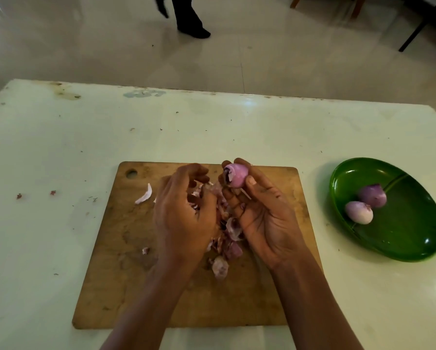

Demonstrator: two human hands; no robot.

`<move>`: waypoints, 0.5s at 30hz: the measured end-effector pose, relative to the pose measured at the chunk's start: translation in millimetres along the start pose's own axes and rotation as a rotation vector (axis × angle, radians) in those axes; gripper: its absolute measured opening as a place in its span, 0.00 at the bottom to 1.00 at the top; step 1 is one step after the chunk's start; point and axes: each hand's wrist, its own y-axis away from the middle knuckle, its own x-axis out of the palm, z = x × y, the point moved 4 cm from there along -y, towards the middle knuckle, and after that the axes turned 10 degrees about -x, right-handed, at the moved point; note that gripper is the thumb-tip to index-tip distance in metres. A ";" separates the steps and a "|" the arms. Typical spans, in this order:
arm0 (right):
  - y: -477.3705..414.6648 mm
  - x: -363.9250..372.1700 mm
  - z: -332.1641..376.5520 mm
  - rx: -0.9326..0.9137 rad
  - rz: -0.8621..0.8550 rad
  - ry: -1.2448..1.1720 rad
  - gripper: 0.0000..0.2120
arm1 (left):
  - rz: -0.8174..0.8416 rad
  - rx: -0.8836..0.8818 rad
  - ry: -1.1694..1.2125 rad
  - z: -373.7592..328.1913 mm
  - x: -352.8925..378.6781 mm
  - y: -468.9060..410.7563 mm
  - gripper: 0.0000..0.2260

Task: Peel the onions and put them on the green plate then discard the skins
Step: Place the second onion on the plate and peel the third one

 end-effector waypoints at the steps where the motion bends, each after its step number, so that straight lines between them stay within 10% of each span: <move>1: 0.7 1.4 0.1 0.003 -0.002 0.016 0.21 | 0.007 0.003 0.021 -1.3 -0.4 0.0 0.15; 15: 6.1 11.7 -0.8 -0.036 0.160 0.263 0.15 | 0.046 0.246 -0.139 -7.8 -3.4 5.5 0.13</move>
